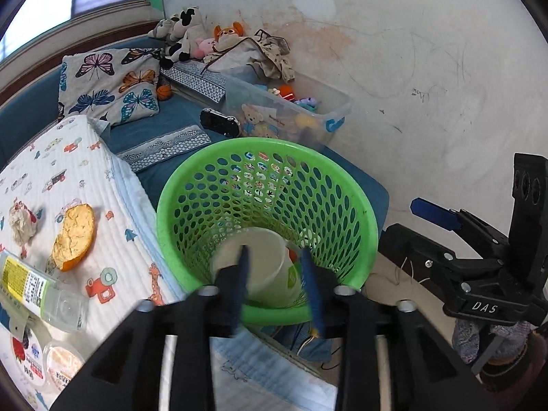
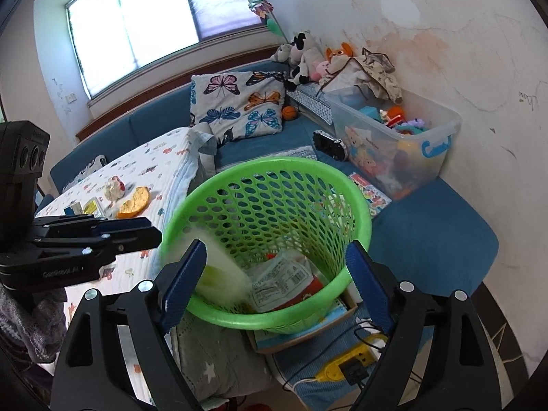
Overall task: Collect trash
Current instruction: 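Drop the plastic bag in the basket with right tool while left drops the paper cup, then grasp the orange-label yogurt cup with the right tool while the left grasps the strawberry cup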
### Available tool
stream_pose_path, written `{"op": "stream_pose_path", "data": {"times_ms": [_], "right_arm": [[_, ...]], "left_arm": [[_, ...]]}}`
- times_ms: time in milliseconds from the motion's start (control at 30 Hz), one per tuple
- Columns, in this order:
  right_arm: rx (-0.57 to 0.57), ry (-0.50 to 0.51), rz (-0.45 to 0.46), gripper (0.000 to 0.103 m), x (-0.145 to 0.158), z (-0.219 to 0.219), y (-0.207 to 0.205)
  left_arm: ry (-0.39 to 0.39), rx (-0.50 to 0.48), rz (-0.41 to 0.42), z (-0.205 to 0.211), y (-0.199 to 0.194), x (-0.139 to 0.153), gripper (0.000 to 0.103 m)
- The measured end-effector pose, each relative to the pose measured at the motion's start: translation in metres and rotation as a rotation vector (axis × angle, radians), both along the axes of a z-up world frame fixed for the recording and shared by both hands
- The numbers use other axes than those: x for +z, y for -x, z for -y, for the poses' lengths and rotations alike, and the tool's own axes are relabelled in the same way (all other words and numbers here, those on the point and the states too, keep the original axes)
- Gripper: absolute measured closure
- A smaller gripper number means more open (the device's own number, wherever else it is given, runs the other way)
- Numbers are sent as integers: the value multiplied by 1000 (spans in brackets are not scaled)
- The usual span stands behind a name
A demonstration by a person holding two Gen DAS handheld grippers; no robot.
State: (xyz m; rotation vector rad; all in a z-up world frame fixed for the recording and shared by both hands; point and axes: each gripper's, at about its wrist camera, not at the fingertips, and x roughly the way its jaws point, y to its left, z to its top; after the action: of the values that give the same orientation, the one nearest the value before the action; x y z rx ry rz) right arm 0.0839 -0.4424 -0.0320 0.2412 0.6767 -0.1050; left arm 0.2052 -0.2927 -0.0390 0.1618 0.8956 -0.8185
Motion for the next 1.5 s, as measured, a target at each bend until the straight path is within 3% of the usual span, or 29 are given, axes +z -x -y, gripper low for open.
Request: {"op": "stream_pose_path", "data": {"times_ms": [233, 400, 500, 1133, 1500], "right_arm": [[14, -12, 9, 19, 2, -8, 4], [44, -11, 15, 17, 4, -22, 5], [68, -7, 16, 17, 5, -34, 4], [259, -5, -10, 16, 0, -127, -21], [437, 4, -66, 16, -21, -202, -45]], "left_arm": [[42, 34, 4, -28, 9, 9, 58], [56, 102, 22, -61, 17, 14, 54], [56, 151, 37, -84, 21, 15, 47], [85, 505, 26, -251, 28, -2, 42], [112, 611, -5, -300, 36, -13, 40]]}}
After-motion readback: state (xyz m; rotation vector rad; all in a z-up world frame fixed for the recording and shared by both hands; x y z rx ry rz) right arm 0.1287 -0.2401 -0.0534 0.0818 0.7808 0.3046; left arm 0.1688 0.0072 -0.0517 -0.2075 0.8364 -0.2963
